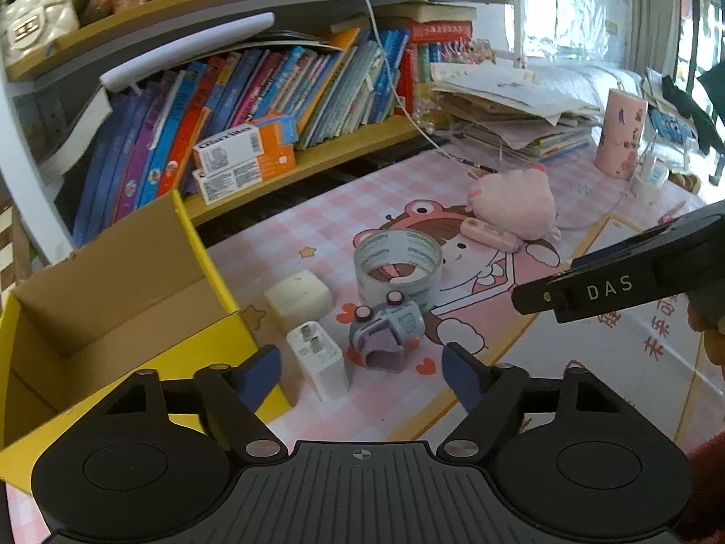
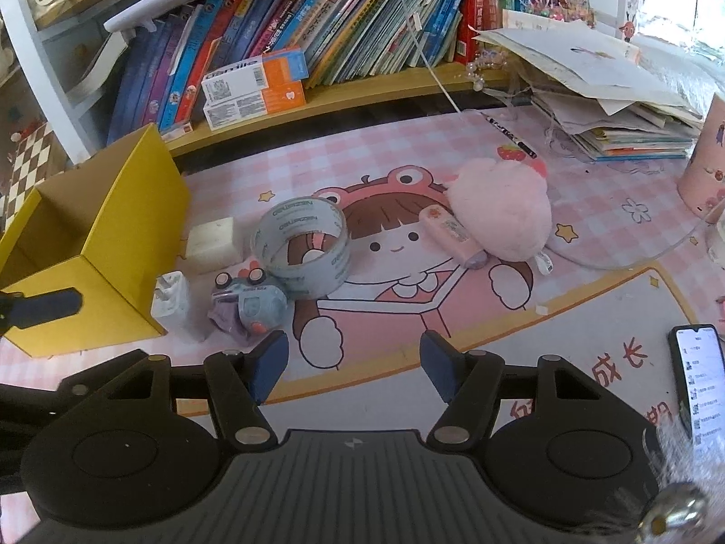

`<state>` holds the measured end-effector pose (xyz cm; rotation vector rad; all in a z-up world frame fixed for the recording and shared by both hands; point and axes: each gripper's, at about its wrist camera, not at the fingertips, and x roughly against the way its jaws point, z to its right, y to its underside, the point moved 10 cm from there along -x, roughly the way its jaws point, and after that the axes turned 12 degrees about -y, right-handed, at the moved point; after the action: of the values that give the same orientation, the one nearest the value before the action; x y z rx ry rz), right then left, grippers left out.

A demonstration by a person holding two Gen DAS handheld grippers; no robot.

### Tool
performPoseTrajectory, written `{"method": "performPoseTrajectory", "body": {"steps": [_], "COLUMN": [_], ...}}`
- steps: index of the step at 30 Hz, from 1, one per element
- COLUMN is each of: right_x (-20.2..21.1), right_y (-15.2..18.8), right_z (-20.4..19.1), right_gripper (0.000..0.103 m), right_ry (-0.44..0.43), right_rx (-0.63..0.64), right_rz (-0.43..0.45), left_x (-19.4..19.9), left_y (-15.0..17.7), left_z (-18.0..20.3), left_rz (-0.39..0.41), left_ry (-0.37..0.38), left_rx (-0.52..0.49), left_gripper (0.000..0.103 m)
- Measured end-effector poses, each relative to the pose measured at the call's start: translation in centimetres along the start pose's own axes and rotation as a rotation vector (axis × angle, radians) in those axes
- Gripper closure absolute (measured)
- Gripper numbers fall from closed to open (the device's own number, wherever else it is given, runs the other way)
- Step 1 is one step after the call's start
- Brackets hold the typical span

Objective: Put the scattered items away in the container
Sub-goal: 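Move the left tool toward the clear tape roll while the right tool approaches the pink plush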

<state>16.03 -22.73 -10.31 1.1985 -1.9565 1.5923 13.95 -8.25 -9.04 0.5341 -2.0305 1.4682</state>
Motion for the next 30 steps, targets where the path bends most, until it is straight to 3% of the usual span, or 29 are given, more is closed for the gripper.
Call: {"method": "performPoseTrajectory", "body": {"steps": [5,7,22,30], "right_x": [-0.8,-1.2,-2.7,-3.0], "right_y": [-0.1,0.0,0.2,0.2], "right_z": [0.2,0.2,0.5,0.6], "right_gripper": [0.040,0.040,0.040,0.040], "right_ry": [-0.015,-0.020,-0.048,-0.052], "right_rx": [-0.004,-0.010,-0.012,-0.010], "right_rz": [-0.012,-0.019,-0.050,-0.056], "left_x": [-1.5,-2.2,-5.0,-5.3], "left_y": [0.0,0.0,-0.3,-0.5], "left_z": [0.4,0.4,-0.2,0.0], "left_rz": [-0.017,-0.023,-0.012,-0.013], "left_ry": [-0.044,-0.077,-0.256,-0.243], "left_rx": [-0.038,-0.055,-0.087,-0.078], "left_gripper": [0.057,0.061,0.062,0.062]}}
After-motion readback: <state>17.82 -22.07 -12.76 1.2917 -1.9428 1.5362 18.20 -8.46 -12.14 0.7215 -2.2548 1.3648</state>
